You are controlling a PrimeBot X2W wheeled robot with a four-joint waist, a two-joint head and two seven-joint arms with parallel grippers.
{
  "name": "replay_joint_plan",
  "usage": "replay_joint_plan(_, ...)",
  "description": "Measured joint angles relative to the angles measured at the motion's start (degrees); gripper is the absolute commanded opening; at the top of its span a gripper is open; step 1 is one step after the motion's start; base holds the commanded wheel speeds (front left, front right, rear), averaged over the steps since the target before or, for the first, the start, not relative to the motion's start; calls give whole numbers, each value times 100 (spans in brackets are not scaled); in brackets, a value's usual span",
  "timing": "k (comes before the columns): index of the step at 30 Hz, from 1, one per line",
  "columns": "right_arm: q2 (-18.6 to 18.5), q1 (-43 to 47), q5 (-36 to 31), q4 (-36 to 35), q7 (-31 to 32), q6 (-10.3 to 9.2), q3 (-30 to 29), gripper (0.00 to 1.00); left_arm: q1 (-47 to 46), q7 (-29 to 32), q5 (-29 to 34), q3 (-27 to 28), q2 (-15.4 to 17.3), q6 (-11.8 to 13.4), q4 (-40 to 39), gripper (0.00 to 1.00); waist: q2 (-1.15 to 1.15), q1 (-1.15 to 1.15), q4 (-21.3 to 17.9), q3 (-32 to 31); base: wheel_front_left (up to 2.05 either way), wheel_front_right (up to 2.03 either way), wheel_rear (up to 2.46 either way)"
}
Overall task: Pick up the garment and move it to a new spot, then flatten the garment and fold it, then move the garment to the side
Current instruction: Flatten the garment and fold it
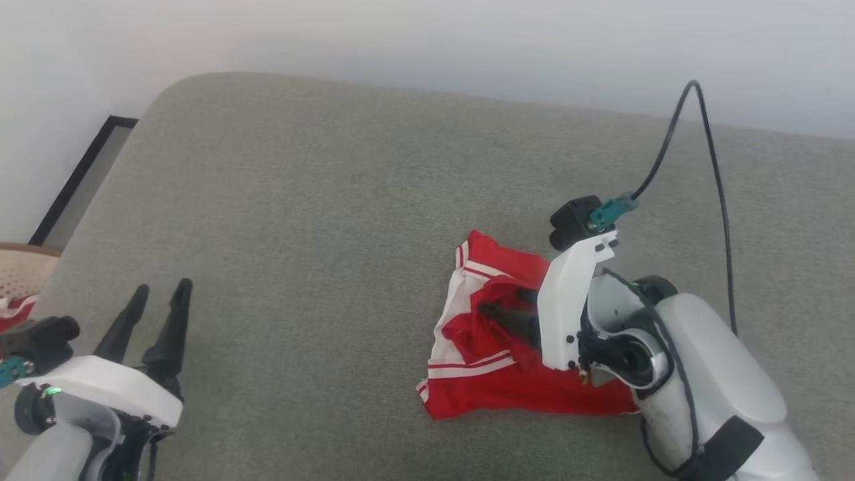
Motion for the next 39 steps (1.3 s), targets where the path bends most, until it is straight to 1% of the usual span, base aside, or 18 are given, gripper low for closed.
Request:
replay_joint_plan(4, -166, -46, 125, -179, -94, 0, 51, 100, 101, 0, -33, 131, 52, 0, 1, 100, 0, 0, -128, -56, 0, 0, 0)
replay_joint_plan(8, -407, -33, 159, -479, -275, 0, -57, 100, 213, 0, -37, 264, 81, 0, -10, 100, 0, 0, -286, -112, 0, 0, 0)
replay_joint_plan(16, -859, 332, -20, -976, -775, 0, -661, 100, 545, 0, 16, 624, 152, 0, -41, 100, 0, 0, -657, -251, 0, 0, 0)
replay_joint_plan(21, -1021, 722, -185, -1188, -1171, 0, -1046, 100, 747, 0, 159, 806, 167, 0, -92, 100, 0, 0, -890, -343, 0, 0, 0)
replay_joint_plan(24, -1091, 946, -281, -1279, -1461, 0, -1252, 100, 850, 0, 211, 911, 172, 0, -123, 100, 0, 0, -1013, -393, 0, 0, 0)
replay_joint_plan(28, -1161, 1241, -383, -1374, -1973, 0, -1382, 100, 991, 0, 292, 1063, 171, 0, -153, 100, 0, 0, -1161, -461, 0, 0, 0)
replay_joint_plan(31, -1165, 1462, -400, -1339, -2381, 0, -1560, 100, 1076, -1, 358, 1144, 136, 0, -178, 100, 0, 0, -1252, -523, 0, 0, 0)
replay_joint_plan(39, -1247, 1915, -747, -1230, -3360, 0, -1744, 100, 1252, -1, 587, 1330, 35, 0, -197, 100, 0, 0, -1413, -672, 0, 0, 0)
